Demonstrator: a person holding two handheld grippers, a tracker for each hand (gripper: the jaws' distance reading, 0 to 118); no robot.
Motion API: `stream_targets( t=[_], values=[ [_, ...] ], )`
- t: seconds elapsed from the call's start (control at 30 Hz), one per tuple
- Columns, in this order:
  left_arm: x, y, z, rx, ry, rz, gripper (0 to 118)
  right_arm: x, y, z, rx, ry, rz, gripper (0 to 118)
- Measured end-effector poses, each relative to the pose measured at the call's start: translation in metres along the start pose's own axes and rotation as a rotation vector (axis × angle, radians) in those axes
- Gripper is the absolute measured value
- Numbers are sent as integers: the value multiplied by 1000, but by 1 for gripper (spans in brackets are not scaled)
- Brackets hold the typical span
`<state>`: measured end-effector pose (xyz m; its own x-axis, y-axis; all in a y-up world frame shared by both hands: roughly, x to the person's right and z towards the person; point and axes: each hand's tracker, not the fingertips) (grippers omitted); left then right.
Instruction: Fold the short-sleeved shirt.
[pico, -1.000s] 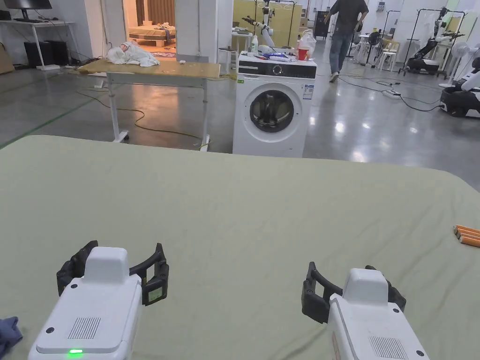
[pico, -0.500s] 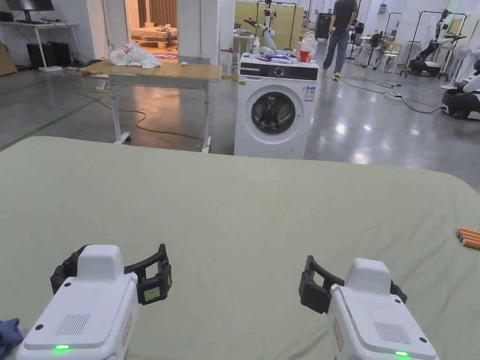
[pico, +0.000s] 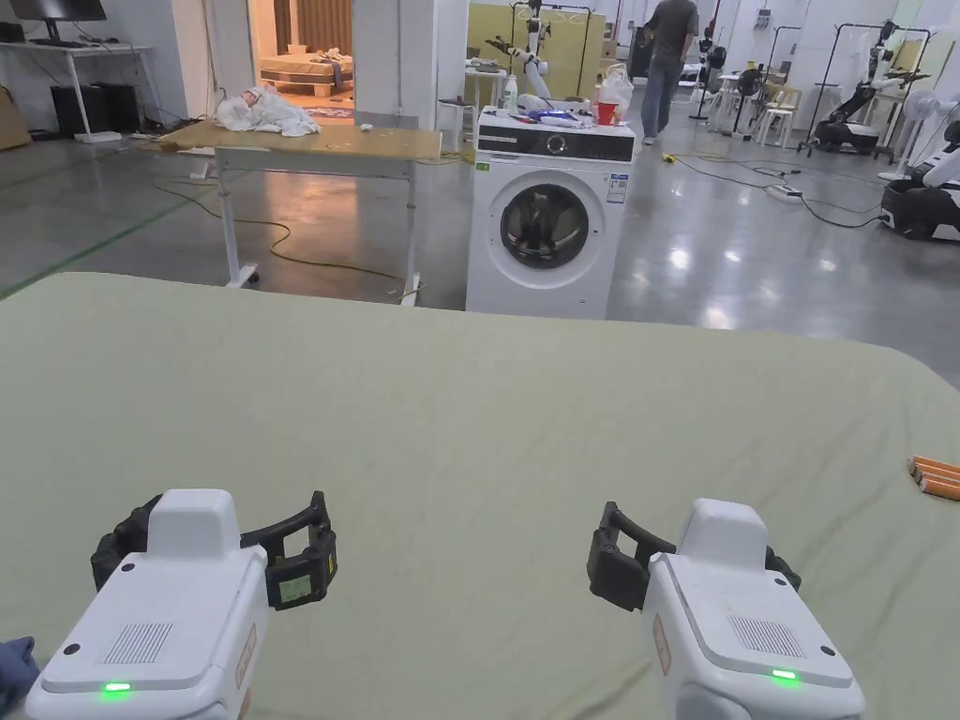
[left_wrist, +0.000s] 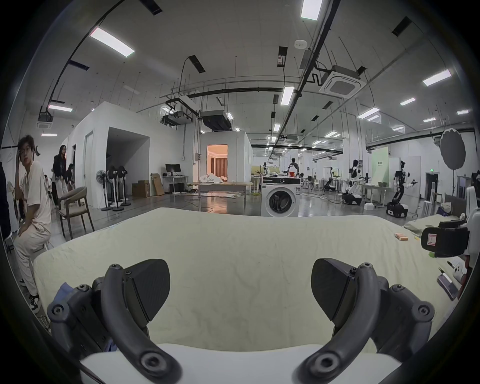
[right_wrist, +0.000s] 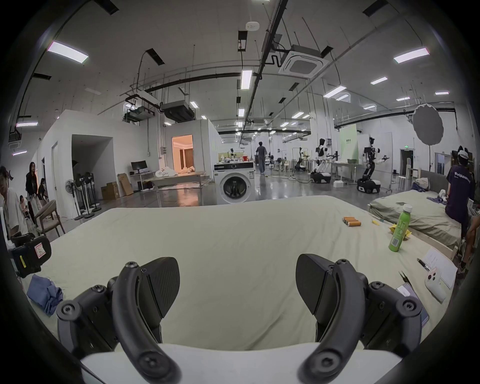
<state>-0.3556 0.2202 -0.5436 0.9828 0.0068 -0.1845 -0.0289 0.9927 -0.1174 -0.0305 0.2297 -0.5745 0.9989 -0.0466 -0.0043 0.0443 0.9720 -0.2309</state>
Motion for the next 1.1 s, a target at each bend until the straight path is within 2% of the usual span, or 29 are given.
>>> stream_targets(
  t=[0.1, 0.23, 0.3, 0.9, 1.1],
  values=[
    [0, 1, 0, 6, 9, -18, 110, -2, 1, -2, -35, -17, -24, 95],
    [-1, 4, 0, 5, 15, -28, 110, 2, 3, -6, -140, -17, -152, 95],
    [-2, 4, 0, 4, 17, -23, 110, 4, 4, -8, -159, -18, -188, 95],
    [0, 5, 1, 38, -21, -17, 110, 4, 4, -10, -124, -46, -95, 100],
    [5, 5, 2, 97, 15, -97, 110, 4, 3, -12, -118, -58, -83, 100]
  ],
)
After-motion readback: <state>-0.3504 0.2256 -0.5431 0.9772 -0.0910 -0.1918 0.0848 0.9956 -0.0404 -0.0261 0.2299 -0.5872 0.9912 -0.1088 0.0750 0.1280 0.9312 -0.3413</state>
